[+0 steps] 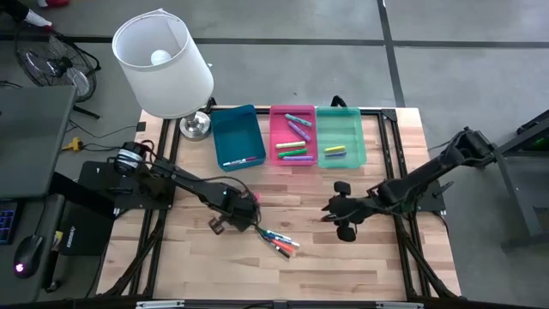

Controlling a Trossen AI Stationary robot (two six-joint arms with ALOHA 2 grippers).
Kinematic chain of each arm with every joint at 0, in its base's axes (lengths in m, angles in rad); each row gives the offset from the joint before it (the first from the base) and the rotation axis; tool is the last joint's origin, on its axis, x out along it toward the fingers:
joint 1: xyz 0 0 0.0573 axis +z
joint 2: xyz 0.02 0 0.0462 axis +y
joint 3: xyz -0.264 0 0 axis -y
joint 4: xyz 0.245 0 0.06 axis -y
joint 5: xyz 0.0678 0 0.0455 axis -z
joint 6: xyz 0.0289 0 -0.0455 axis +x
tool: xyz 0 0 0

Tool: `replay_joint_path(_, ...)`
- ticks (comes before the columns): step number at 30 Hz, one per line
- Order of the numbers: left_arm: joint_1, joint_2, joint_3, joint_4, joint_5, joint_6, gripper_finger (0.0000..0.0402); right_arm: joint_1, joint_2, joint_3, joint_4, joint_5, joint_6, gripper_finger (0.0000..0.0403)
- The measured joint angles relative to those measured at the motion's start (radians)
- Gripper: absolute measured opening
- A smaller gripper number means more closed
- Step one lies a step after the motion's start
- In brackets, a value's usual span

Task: Pick & Place Markers
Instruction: Put the top orange pen into the green bin

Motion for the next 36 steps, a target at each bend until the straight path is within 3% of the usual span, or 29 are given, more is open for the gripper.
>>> replay_joint_path(5,0.007,-0.001,0.090,0.081,-0.143,-0.001,0.0033,0.020,0.000,-0.117,0.188,0.078,0.039,0.0123)
replay_joint_path(12,0.040,0.001,0.214,0.187,-0.171,0.005,0.0032,0.024,0.002,-0.221,0.407,0.156,0.030,0.0123)
replay_joint_path(21,0.113,-0.001,0.261,0.514,-0.074,0.004,0.0032,0.026,0.003,-0.318,0.732,0.251,-0.134,0.0123)
replay_joint_path(28,0.154,-0.002,0.261,0.806,0.041,-0.046,0.0032,0.025,0.002,-0.305,0.853,0.314,-0.348,0.0123)
replay_joint_path(36,0.170,-0.002,0.262,0.966,0.090,-0.133,0.0032,0.007,0.002,-0.303,1.067,0.346,-0.549,0.0123)
